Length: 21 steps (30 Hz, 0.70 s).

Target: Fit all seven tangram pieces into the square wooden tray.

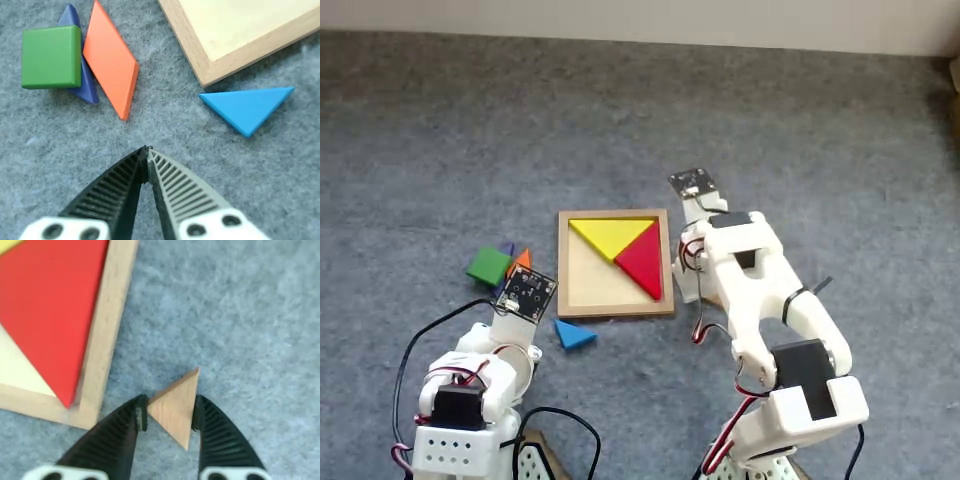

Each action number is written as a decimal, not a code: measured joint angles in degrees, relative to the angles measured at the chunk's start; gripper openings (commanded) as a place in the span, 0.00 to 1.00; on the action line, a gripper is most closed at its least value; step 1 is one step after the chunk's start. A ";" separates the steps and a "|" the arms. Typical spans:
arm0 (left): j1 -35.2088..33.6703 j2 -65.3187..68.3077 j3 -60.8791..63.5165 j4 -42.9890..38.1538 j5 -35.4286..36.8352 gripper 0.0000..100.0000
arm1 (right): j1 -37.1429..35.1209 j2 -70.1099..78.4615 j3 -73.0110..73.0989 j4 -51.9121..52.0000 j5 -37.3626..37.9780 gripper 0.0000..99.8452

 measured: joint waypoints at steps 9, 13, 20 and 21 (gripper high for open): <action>0.00 0.00 0.00 0.00 0.00 0.01 | -0.09 -5.01 -6.68 9.67 0.00 0.11; 0.00 0.00 0.00 0.00 0.00 0.01 | -2.46 -8.35 -7.74 12.84 -1.05 0.11; 0.00 0.00 0.00 0.00 0.00 0.01 | -10.46 -6.07 -8.88 13.45 -11.69 0.11; 0.00 0.00 0.00 0.00 0.00 0.01 | -11.43 -5.01 -9.76 13.45 -13.01 0.11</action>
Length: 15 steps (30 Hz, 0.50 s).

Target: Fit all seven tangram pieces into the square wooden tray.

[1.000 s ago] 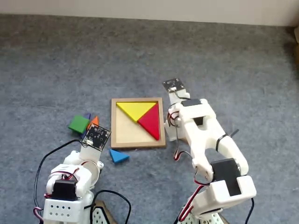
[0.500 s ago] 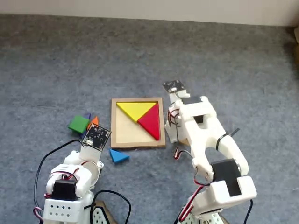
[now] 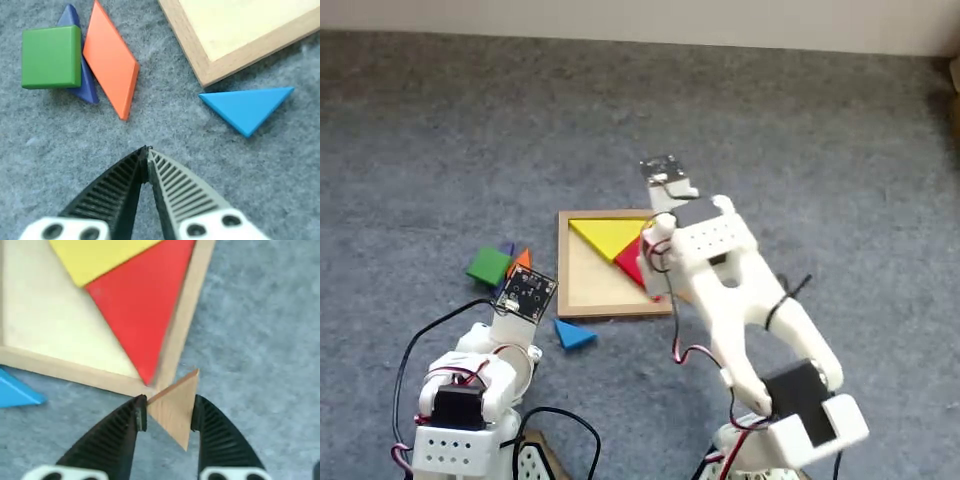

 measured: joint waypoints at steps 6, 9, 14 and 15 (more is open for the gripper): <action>0.00 0.00 0.00 0.00 0.00 0.01 | -3.16 7.03 -5.36 0.09 -13.89 0.11; 0.00 0.00 0.00 0.00 0.00 0.01 | -4.13 8.18 -7.56 0.09 -21.63 0.11; 0.00 0.00 0.00 0.00 0.00 0.01 | -6.33 8.18 -8.70 0.09 -33.58 0.11; 0.00 0.00 0.00 0.00 0.00 0.01 | -6.68 8.18 -8.70 0.09 -36.31 0.11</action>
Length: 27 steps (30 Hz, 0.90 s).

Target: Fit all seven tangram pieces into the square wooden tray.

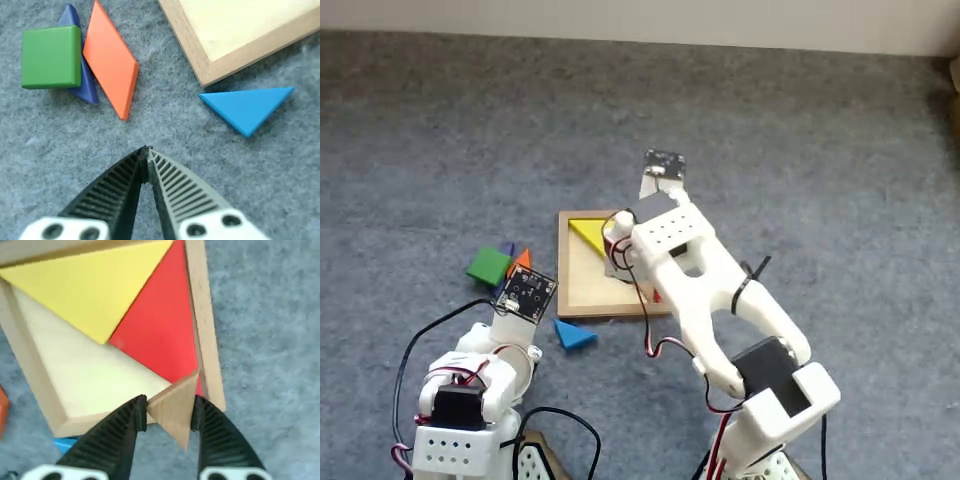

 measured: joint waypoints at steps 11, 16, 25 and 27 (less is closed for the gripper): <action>0.00 0.00 0.00 0.00 0.00 0.01 | -1.23 0.00 0.00 -10.55 -27.87 0.11; 0.00 0.00 0.00 0.00 0.00 0.01 | -2.29 0.00 0.00 -11.43 -29.19 0.24; 0.00 0.00 0.00 0.00 0.00 0.01 | -2.37 0.00 0.00 -10.46 -29.45 0.31; 0.00 0.00 0.00 0.00 0.00 0.01 | -2.37 0.00 0.00 -8.44 -29.27 0.31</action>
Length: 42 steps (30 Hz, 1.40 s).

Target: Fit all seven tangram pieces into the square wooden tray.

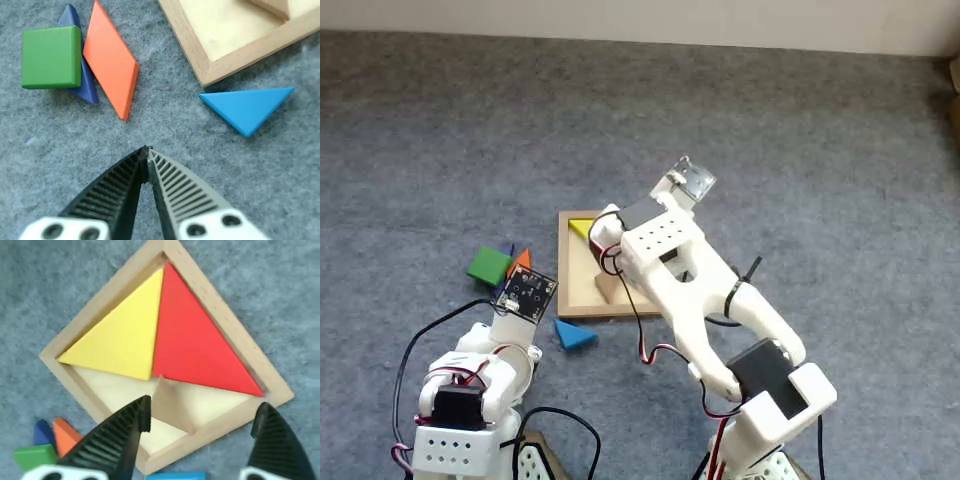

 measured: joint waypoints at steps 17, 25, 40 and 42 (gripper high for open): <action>0.00 0.00 0.00 0.00 0.00 0.01 | 1.05 0.09 -6.77 -5.01 25.76 0.01; 0.00 0.00 0.00 0.00 0.00 0.01 | -1.23 4.40 -4.48 -11.60 31.91 0.00; 0.00 0.00 0.00 0.00 0.00 0.01 | 1.49 8.35 -3.52 -1.67 36.40 0.00; 0.00 0.00 0.00 0.00 0.00 0.01 | 1.67 8.35 -3.52 1.41 38.95 0.00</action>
